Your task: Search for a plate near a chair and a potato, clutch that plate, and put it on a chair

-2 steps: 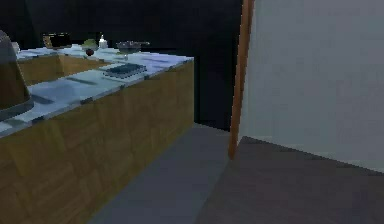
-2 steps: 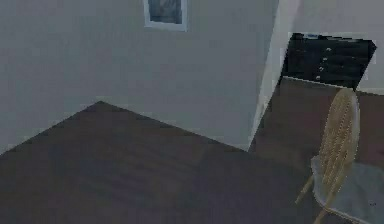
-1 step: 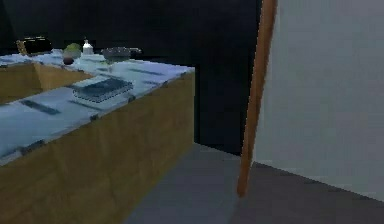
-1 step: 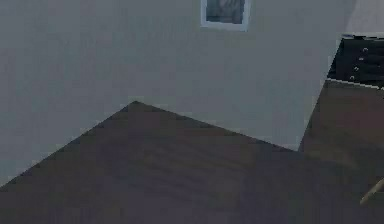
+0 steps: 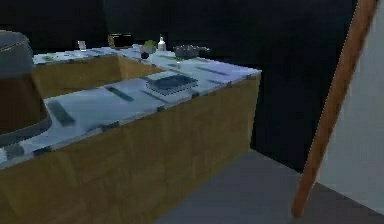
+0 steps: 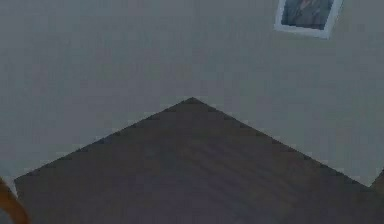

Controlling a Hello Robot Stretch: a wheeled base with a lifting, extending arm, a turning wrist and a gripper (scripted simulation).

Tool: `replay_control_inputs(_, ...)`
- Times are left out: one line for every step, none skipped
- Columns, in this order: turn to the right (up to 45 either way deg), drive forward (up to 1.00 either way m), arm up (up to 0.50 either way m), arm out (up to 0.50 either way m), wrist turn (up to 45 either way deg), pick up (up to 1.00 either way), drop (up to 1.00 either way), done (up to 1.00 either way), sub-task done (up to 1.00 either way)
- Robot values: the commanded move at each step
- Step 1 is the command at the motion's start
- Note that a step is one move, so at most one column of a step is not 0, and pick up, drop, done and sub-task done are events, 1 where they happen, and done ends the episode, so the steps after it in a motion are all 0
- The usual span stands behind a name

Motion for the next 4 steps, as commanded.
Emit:
replay_control_inputs(0.0, 0.35, 0.0, 0.0, 0.0, 0.0, 0.0, 0.0, 0.0)
replay_control_inputs(-45.0, 0.0, 0.0, 0.0, 0.0, 0.0, 0.0, 0.0, 0.0)
replay_control_inputs(-45.0, 0.0, 0.0, 0.0, 0.0, 0.0, 0.0, 0.0, 0.0)
replay_control_inputs(-18.0, 0.0, 0.0, 0.0, 0.0, 0.0, 0.0, 0.0, 0.0)
